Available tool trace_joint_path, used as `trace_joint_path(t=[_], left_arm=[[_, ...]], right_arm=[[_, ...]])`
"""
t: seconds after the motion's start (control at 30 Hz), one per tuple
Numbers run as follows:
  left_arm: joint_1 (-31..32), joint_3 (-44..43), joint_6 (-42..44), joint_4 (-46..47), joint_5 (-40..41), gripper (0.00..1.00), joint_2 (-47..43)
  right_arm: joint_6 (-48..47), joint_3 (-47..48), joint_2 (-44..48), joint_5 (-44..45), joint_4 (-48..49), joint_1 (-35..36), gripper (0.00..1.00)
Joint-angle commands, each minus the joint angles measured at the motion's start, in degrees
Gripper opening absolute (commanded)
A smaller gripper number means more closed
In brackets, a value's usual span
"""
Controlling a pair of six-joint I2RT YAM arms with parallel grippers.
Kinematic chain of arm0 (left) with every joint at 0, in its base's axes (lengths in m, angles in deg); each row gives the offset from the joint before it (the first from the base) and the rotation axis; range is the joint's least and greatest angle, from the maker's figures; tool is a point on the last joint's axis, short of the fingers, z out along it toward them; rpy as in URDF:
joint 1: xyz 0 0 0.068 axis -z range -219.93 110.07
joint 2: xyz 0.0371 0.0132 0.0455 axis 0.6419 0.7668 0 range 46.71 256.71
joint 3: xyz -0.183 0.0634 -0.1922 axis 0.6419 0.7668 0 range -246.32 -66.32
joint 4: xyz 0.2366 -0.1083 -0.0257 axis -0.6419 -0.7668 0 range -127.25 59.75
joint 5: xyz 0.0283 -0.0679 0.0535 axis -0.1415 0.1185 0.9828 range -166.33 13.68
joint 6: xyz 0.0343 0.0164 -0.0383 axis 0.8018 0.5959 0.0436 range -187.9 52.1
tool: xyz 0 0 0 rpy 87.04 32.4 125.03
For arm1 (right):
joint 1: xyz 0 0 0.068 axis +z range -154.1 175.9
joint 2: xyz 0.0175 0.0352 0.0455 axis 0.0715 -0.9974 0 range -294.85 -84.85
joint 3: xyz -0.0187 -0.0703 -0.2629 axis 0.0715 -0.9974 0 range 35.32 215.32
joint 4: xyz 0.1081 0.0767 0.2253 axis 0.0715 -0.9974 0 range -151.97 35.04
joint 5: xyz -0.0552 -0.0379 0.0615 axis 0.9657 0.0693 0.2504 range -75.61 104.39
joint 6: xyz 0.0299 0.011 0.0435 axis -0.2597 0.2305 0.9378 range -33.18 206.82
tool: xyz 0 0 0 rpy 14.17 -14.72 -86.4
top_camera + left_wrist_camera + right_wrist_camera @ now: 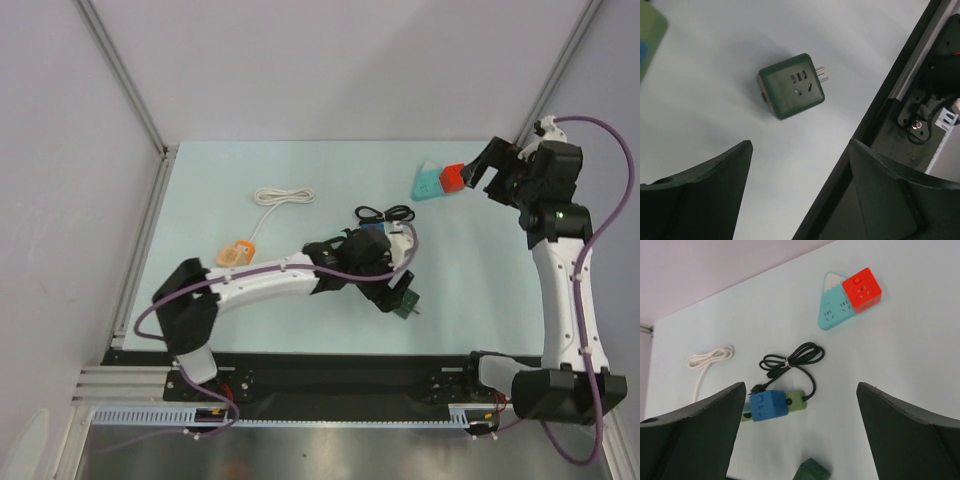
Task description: Insert the plug
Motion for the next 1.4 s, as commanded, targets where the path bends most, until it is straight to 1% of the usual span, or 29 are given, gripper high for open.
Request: trace_joint_path(t=[0.0, 0.07, 0.1, 0.2, 0.33, 0.53, 0.63, 0.67, 0.73, 0.77, 0.83, 0.87, 0.9, 0.93, 0.97, 1.0, 1.03, 1.07, 1.1, 1.13, 1.17, 1.2, 1.23, 1.27, 1.3, 1.33, 1.37], left_arm=[[3.16, -6.37, -1.27, 1.73, 3.63, 0.84, 6.72], [3.78, -8.32, -1.01, 1.73, 4.24, 0.85, 9.62], [3.96, -10.16, -0.92, 1.56, 4.59, 0.85, 12.42], [4.05, -14.02, -0.65, -0.55, 5.12, 0.85, 17.78], [4.05, -16.5, -0.83, -1.17, 5.65, 0.84, 21.84], [4.05, -18.17, -0.66, -3.28, 7.67, 0.79, 24.84], [4.05, -17.91, -0.04, -3.89, 7.94, 0.67, 24.75], [4.05, -17.91, 0.05, -4.33, 7.68, 0.52, 24.49], [3.96, -18.17, -0.04, -4.86, 6.36, 0.36, 23.7], [3.78, -18.17, -1.17, -5.21, 3.05, 0.19, 23.0], [2.47, -16.95, -3.19, -4.43, -1.88, 0.06, 19.41], [1.68, -15.9, -6.07, -1.29, -5.39, 0.0, 17.74], [-0.15, -12.84, -8.1, 1.0, -12.12, 0.0, 13.63], [-1.3, -10.98, -10.39, 3.72, -16.54, 0.0, 11.59], [-2.53, -9.05, -15.63, 10.19, -19.98, 0.0, 9.57], [-4.81, -5.46, -18.38, 13.47, -25.75, 0.0, 7.11], [-6.05, -3.86, -21.02, 16.64, -27.81, 0.0, 3.08], [-7.11, -2.45, -25.83, 22.41, -29.57, 0.0, 0.95], [-9.46, 0.0, -28.31, 25.0, -33.25, 0.0, -0.81], [-10.71, 1.15, -30.78, 27.63, -34.85, 0.01, -4.31], [-11.85, 2.21, -35.85, 32.88, -36.52, 0.0, -5.99], [-13.95, 4.39, -38.42, 35.63, -37.58, 0.0, -7.58], [-14.93, 5.63, -41.23, 38.79, -39.33, 0.0, -9.33], [-15.98, 6.69, -47.0, 45.17, -39.96, 0.01, -12.13], [-17.82, 8.53, -50.1, 48.45, -40.31, 0.0, -13.47], [-18.71, 9.5, -53.36, 51.97, -40.92, 0.01, -14.61], [-20.37, 10.56, -61.04, 60.44, -41.1, 0.0, -16.19]], right_arm=[[6.29, -3.75, 6.42, -5.9, 3.57, -1.31, 1.0], [6.74, -4.99, 7.83, -7.49, 4.37, -1.49, 1.0], [6.65, -5.08, 8.71, -7.84, 4.37, -1.75, 0.99], [5.69, -5.34, 9.68, -8.45, 3.84, -2.71, 1.0], [4.37, -5.78, 10.56, -9.42, 3.32, -4.82, 1.0], [4.81, -6.66, 10.65, -9.95, 4.28, -4.83, 1.0], [4.72, -6.84, 10.39, -10.04, 4.63, -4.83, 1.0], [4.72, -7.1, 10.39, -10.3, 4.89, -4.83, 1.0], [4.55, -7.97, 10.56, -12.05, 6.29, -4.83, 1.0], [4.54, -8.15, 10.48, -12.41, 6.74, -4.83, 1.0], [4.54, -8.42, 10.3, -13.9, 8.05, -4.83, 1.0], [4.72, -8.42, 10.39, -14.25, 8.76, -4.83, 1.0], [4.55, -8.42, 10.56, -15.21, 9.72, -4.83, 1.0], [4.54, -9.2, 10.82, -15.75, 12.6, -4.83, 1.0], [4.46, -10.17, 11.35, -16.19, 14.72, -4.83, 1.0], [4.46, -11.22, 12.49, -16.71, 17.0, -4.83, 1.0], [4.2, -12.28, 13.19, -17.15, 21.99, -4.83, 1.0], [4.19, -14.72, 13.9, -17.42, 24.65, -4.83, 1.0], [3.84, -15.88, 15.3, -18.47, 30.24, -4.83, 1.0], [2.54, -17.11, 15.92, -19.87, 33.34, -4.83, 1.0], [1.65, -18.95, 16.45, -21.97, 35.81, -4.83, 1.0], [0.95, -20.1, 16.97, -25.99, 42.45, -4.91, 1.0], [0.07, -21.33, 17.68, -28.12, 45.82, -4.91, 1.0], [-1.5, -22.73, 18.38, -29.88, 49.42, -4.83, 1.0], [-1.78, -25.62, 18.82, -32.16, 52.76, -4.91, 1.0], [-1.87, -26.25, 19.87, -33.23, 57.41, -4.91, 1.0], [-1.61, -26.52, 20.31, -34.55, 59.11, -4.91, 1.0]])
